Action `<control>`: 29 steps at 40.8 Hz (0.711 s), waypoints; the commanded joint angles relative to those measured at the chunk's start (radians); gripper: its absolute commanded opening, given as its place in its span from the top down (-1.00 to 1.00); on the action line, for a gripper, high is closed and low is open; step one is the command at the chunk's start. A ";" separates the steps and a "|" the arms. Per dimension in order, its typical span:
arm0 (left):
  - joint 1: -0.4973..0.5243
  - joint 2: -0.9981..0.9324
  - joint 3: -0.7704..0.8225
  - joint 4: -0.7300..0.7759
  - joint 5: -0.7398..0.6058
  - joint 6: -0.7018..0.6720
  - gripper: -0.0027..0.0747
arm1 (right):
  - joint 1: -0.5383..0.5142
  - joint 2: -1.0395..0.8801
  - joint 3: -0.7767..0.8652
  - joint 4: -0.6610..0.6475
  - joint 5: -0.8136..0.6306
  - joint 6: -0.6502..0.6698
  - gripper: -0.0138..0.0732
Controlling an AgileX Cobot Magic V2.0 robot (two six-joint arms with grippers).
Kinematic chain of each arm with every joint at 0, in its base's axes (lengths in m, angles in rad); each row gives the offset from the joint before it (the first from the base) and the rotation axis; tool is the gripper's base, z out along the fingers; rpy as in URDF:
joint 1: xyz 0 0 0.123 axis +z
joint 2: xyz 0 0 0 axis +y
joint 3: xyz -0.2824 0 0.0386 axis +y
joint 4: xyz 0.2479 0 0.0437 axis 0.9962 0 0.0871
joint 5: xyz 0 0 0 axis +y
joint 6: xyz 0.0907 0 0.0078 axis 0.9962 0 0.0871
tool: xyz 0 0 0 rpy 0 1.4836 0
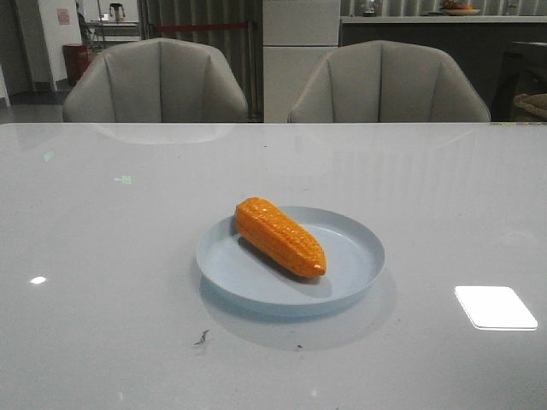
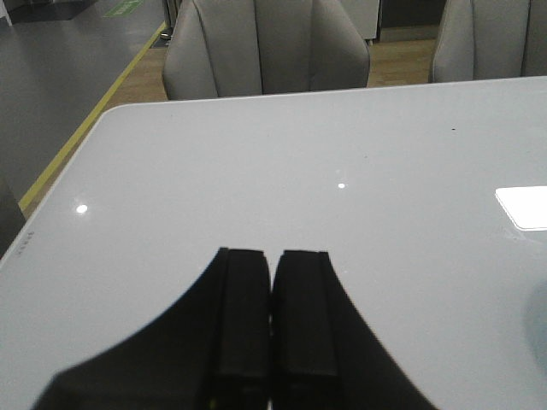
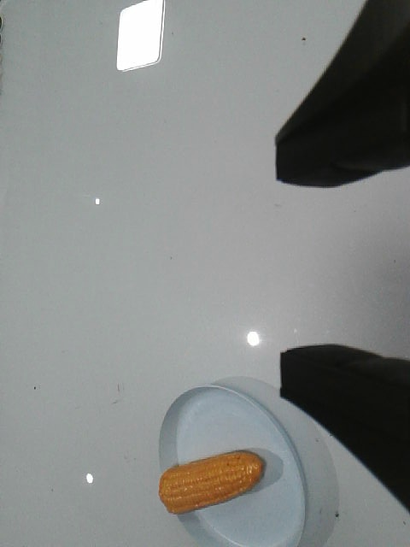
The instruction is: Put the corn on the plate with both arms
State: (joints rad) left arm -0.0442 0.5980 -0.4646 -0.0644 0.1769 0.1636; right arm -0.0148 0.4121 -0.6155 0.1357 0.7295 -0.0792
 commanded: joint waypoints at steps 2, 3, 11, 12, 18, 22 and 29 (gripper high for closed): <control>0.002 -0.078 0.038 -0.009 -0.141 -0.001 0.69 | -0.005 0.005 -0.024 0.008 -0.075 -0.002 -0.50; 0.000 -0.096 0.052 -0.009 -0.157 -0.001 0.69 | -0.005 0.005 -0.024 0.008 -0.074 -0.002 -0.50; 0.000 -0.312 0.295 0.004 -0.265 -0.001 0.69 | -0.005 0.005 -0.024 0.008 -0.072 -0.002 -0.50; 0.000 -0.338 0.318 0.004 -0.260 -0.001 0.69 | -0.005 0.005 -0.024 0.008 -0.072 -0.002 -0.50; 0.000 -0.500 0.453 0.004 -0.252 -0.001 0.69 | -0.005 0.005 -0.024 0.008 -0.072 -0.002 -0.50; 0.000 -0.584 0.515 0.004 -0.215 -0.001 0.69 | -0.005 0.005 -0.024 0.008 -0.072 -0.002 -0.50; 0.000 -0.622 0.514 0.002 -0.057 -0.001 0.69 | -0.005 0.005 -0.024 0.008 -0.071 -0.002 -0.50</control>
State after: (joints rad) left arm -0.0442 -0.0075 0.0102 -0.0586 0.1525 0.1652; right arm -0.0148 0.4121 -0.6155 0.1357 0.7314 -0.0786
